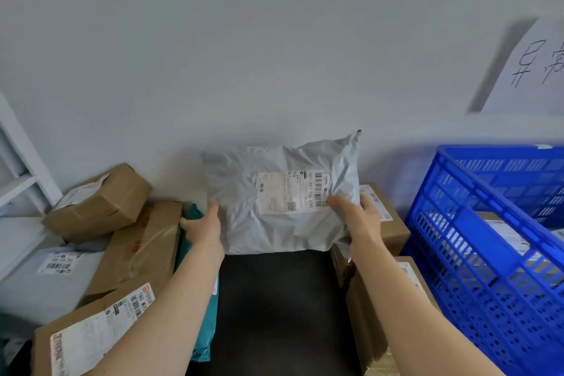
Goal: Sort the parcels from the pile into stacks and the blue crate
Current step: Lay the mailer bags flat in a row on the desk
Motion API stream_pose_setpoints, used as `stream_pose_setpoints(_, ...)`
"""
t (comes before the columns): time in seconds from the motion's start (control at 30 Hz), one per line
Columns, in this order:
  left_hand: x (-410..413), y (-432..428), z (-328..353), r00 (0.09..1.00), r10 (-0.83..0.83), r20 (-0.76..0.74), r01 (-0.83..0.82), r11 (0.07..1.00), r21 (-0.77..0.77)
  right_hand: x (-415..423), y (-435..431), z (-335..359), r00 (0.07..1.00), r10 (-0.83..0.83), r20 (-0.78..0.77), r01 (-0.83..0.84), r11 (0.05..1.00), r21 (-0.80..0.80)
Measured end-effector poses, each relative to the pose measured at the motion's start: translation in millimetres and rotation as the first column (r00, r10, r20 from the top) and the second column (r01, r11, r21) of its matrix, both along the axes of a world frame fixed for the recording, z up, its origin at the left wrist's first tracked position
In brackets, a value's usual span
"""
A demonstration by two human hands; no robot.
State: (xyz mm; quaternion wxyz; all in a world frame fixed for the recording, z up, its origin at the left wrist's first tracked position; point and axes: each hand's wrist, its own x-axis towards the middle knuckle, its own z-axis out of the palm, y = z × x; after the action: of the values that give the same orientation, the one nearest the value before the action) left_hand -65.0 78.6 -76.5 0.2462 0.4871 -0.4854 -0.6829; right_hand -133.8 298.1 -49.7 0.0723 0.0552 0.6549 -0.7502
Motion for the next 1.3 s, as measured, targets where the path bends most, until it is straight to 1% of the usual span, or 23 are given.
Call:
stream_pose_setpoints(0.03, -1, 0, -1, 0.999, 0.018, -0.030, -0.021, 0.994, -0.105, -1, 3, 7, 0.998, -0.030, -0.048, 0.030, 0.999, 0.009)
stream_pose_setpoints(0.1, -4, 6, 1, 0.998, -0.028, -0.063, 0.006, 0.942, -0.336, -3, 5, 18, 0.986, -0.072, -0.148, 0.086, 0.992, 0.090)
stream_pose_setpoints(0.13, -5, 11, 5, 0.996, -0.072, -0.052, 0.041, 0.888, -0.459, -3, 6, 23, 0.977, -0.074, -0.199, 0.106, 0.982, 0.157)
stream_pose_setpoints(0.2, -7, 20, 14, 0.980, -0.198, 0.004, 0.151, 0.734, -0.662, -1, 3, 32, 0.958, -0.031, -0.285, 0.122, 0.944, 0.305)
stream_pose_setpoints(0.23, -10, 25, 19, 0.962, -0.273, 0.013, 0.200, 0.670, -0.715, 1, 0, 34, 0.953, -0.004, -0.302, 0.121, 0.922, 0.369)
stream_pose_setpoints(0.27, -12, 30, 25, 0.937, -0.349, 0.013, 0.247, 0.635, -0.732, 3, -2, 36, 0.949, 0.026, -0.313, 0.114, 0.901, 0.419)
stream_pose_setpoints(0.33, -15, 36, 33, 0.885, -0.466, -0.001, 0.318, 0.605, -0.729, 6, -6, 38, 0.939, 0.096, -0.331, 0.084, 0.867, 0.492)
stream_pose_setpoints(0.4, -17, 35, 36, 0.845, -0.535, 0.000, 0.394, 0.623, -0.675, 7, -9, 40, 0.933, 0.193, -0.302, -0.001, 0.844, 0.536)
stream_pose_setpoints(0.5, -16, 25, 32, 0.758, -0.652, -0.029, 0.549, 0.661, -0.511, 7, -11, 42, 0.917, 0.333, -0.220, -0.161, 0.812, 0.560)
stream_pose_setpoints(0.57, -13, 18, 26, 0.700, -0.708, -0.097, 0.629, 0.675, -0.386, 6, -14, 37, 0.897, 0.401, -0.186, -0.230, 0.783, 0.578)
stream_pose_setpoints(0.6, -12, 16, 24, 0.690, -0.716, -0.111, 0.653, 0.681, -0.332, 6, -15, 33, 0.883, 0.435, -0.178, -0.257, 0.764, 0.592)
stream_pose_setpoints(0.63, -10, 15, 23, 0.695, -0.712, -0.103, 0.664, 0.690, -0.287, 7, -17, 29, 0.871, 0.463, -0.166, -0.280, 0.744, 0.607)
stream_pose_setpoints(0.67, -10, 15, 21, 0.723, -0.687, -0.068, 0.650, 0.710, -0.271, 7, -18, 25, 0.860, 0.484, -0.159, -0.298, 0.731, 0.614)
stream_pose_setpoints(0.73, -11, 15, 12, 0.808, -0.589, 0.010, 0.567, 0.772, -0.287, 8, -19, 16, 0.850, 0.509, -0.139, -0.336, 0.725, 0.601)
stream_pose_setpoints(0.8, -10, 18, 6, 0.860, -0.510, 0.014, 0.489, 0.816, -0.308, 10, -20, 8, 0.863, 0.480, -0.157, -0.304, 0.741, 0.598)
stream_pose_setpoints(0.83, -8, 18, 1, 0.877, -0.480, 0.001, 0.457, 0.835, -0.305, 11, -21, 3, 0.894, 0.414, -0.174, -0.250, 0.781, 0.572)
stream_pose_setpoints(0.87, -7, 17, -1, 0.889, -0.456, -0.028, 0.429, 0.854, -0.295, 12, -21, -1, 0.935, 0.304, -0.183, -0.174, 0.842, 0.510)
stream_pose_setpoints(0.93, -5, 15, -5, 0.890, -0.450, -0.074, 0.417, 0.869, -0.266, 12, -21, -7, 0.996, 0.049, -0.075, -0.021, 0.939, 0.343)
stream_pose_setpoints(1.0, -4, 15, -4, 0.868, -0.485, -0.110, 0.445, 0.856, -0.264, 10, -18, -12, 0.990, -0.105, 0.098, 0.084, 0.977, 0.197)
stream_pose_setpoints(1.07, -4, 15, -5, 0.851, -0.499, -0.164, 0.450, 0.854, -0.260, 9, -16, -15, 0.966, -0.096, 0.240, 0.072, 0.992, 0.106)
stream_pose_setpoints(1.13, -4, 17, -5, 0.849, -0.479, -0.224, 0.416, 0.867, -0.276, 10, -16, -19, 0.955, -0.027, 0.296, 0.006, 0.997, 0.072)
stream_pose_setpoints(1.23, -5, 16, -6, 0.879, -0.408, -0.246, 0.311, 0.882, -0.353, 4, -13, -27, 0.978, -0.042, 0.202, 0.030, 0.997, 0.065)
stream_pose_setpoints(1.3, -8, 13, -7, 0.896, -0.361, -0.259, 0.265, 0.902, -0.340, 0, -12, -25, 0.989, -0.067, 0.132, 0.059, 0.996, 0.065)
